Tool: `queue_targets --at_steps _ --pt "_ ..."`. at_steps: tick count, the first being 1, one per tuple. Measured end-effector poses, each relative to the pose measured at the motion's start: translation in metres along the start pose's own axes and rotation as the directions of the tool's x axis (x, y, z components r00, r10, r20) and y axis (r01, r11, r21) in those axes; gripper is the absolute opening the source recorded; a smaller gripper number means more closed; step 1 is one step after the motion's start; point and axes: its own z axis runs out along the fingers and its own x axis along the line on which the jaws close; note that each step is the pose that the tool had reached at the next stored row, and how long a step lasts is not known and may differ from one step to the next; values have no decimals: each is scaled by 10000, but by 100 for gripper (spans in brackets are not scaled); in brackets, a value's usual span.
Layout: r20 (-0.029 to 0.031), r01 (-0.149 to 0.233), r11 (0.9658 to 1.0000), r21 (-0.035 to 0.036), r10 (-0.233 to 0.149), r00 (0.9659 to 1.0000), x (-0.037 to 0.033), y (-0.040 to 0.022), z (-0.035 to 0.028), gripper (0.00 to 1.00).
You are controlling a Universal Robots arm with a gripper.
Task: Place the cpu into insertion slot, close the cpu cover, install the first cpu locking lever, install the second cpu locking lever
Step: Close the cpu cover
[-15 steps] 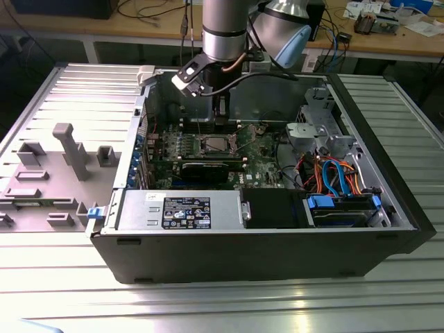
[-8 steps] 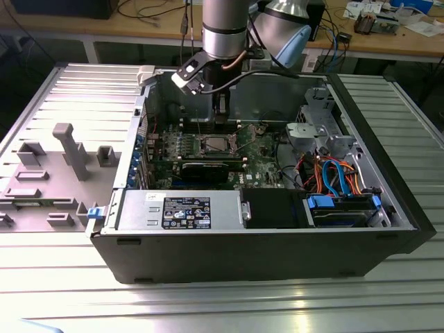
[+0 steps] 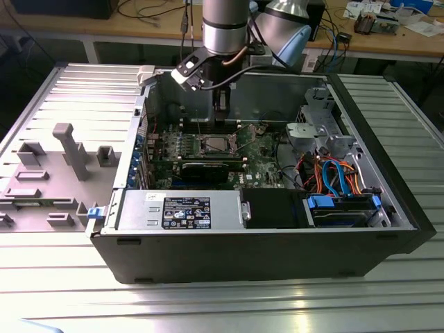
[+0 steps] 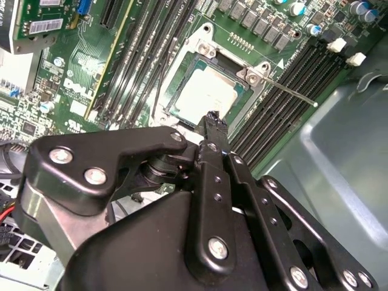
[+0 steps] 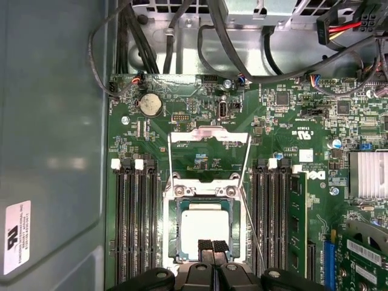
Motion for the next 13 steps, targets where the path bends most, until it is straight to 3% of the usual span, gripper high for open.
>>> queue_targets --at_steps 13 --pt "-2 0 10000 -2 0 10000 -4 2 -123 11"
